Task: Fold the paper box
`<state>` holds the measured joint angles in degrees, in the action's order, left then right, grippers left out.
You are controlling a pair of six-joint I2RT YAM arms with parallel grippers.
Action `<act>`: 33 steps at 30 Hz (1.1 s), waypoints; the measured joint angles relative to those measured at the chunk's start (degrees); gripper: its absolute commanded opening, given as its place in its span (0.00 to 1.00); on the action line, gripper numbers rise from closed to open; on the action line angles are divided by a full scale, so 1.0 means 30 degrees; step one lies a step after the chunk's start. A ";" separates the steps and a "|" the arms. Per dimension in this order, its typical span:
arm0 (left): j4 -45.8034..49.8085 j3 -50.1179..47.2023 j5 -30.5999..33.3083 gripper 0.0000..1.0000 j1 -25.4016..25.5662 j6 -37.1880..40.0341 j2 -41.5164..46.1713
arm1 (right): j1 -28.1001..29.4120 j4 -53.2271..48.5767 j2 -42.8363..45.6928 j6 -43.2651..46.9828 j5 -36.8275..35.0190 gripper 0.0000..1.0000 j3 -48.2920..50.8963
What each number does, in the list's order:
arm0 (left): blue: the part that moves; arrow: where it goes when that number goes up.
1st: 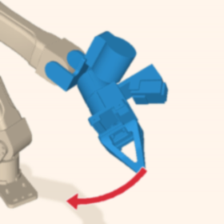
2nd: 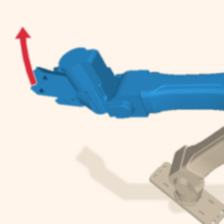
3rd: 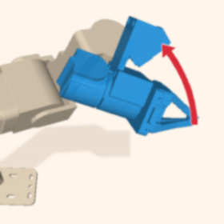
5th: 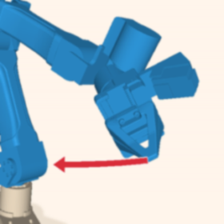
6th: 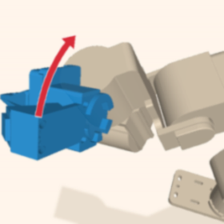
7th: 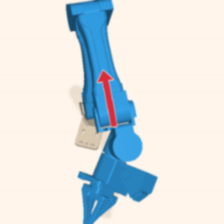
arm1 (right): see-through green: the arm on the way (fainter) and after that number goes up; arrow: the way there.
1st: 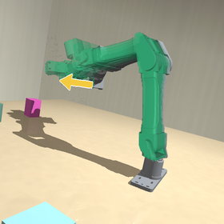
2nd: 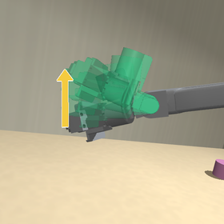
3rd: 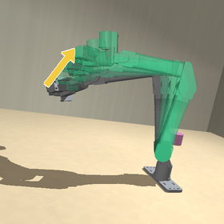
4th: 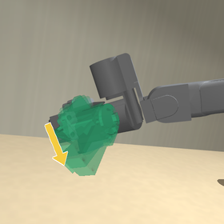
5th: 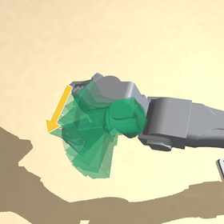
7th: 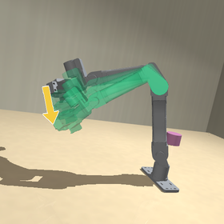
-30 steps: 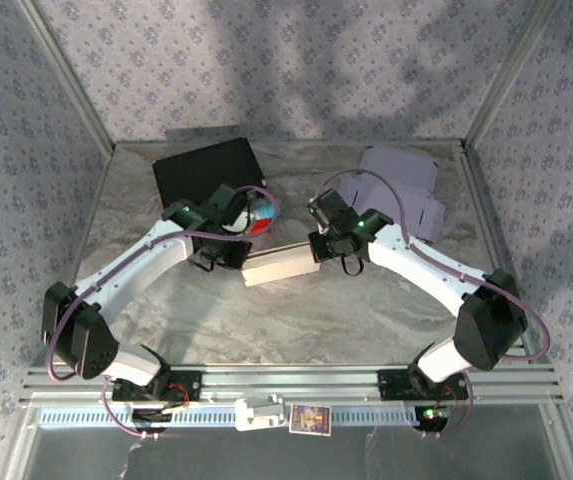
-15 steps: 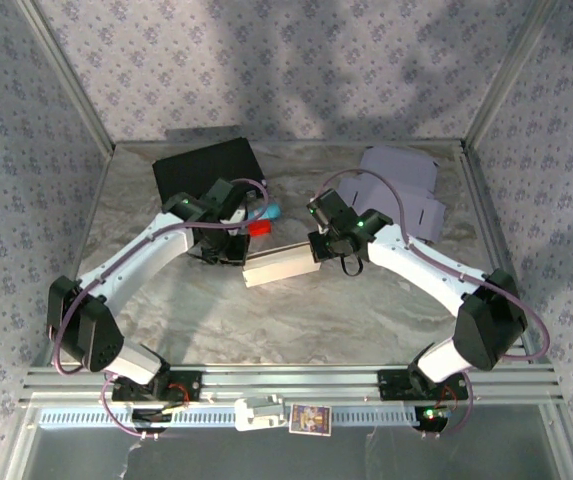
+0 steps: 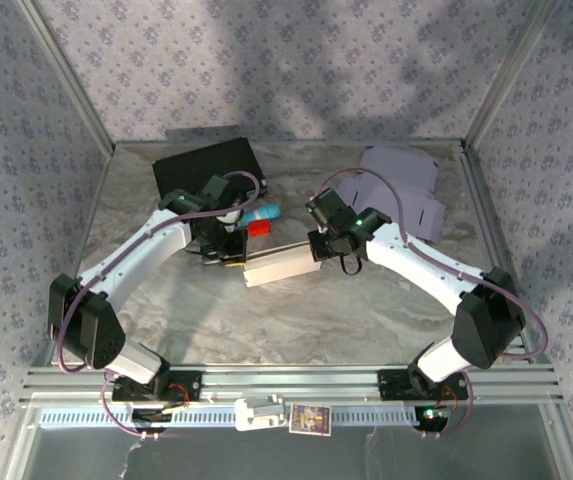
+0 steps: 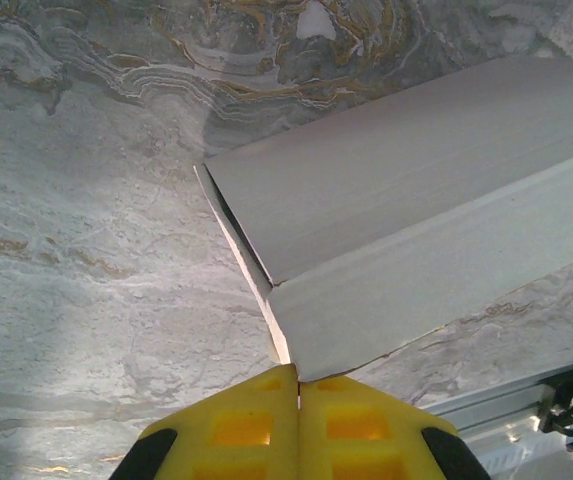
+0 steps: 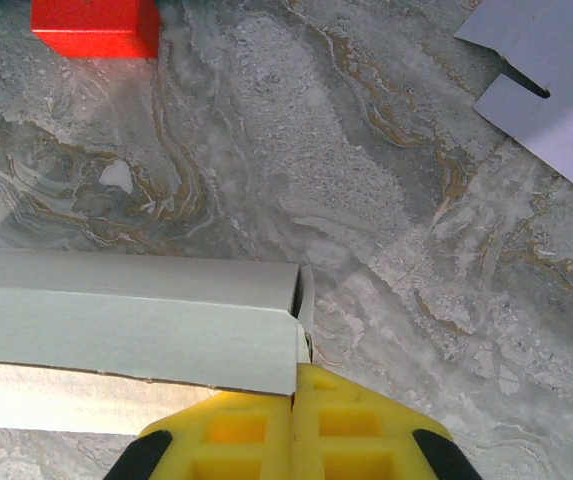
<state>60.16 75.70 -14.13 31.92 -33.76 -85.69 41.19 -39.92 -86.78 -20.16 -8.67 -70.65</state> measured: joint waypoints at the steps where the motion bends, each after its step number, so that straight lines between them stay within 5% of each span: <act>1: 0.0000 0.0000 -0.0117 0.00 -0.0051 -0.0080 -0.0015 | 0.0000 -0.0044 -0.0007 0.0000 -0.0007 0.00 -0.0022; 33: -0.0576 -0.0576 -0.2798 0.04 -0.0823 -0.2725 -0.0022 | 0.0000 -0.0539 -0.0423 -0.0335 -0.0546 0.00 -0.0503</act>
<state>58.43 73.97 -22.52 29.45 -41.93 -85.76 41.19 -41.54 -88.05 -21.17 -10.31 -72.16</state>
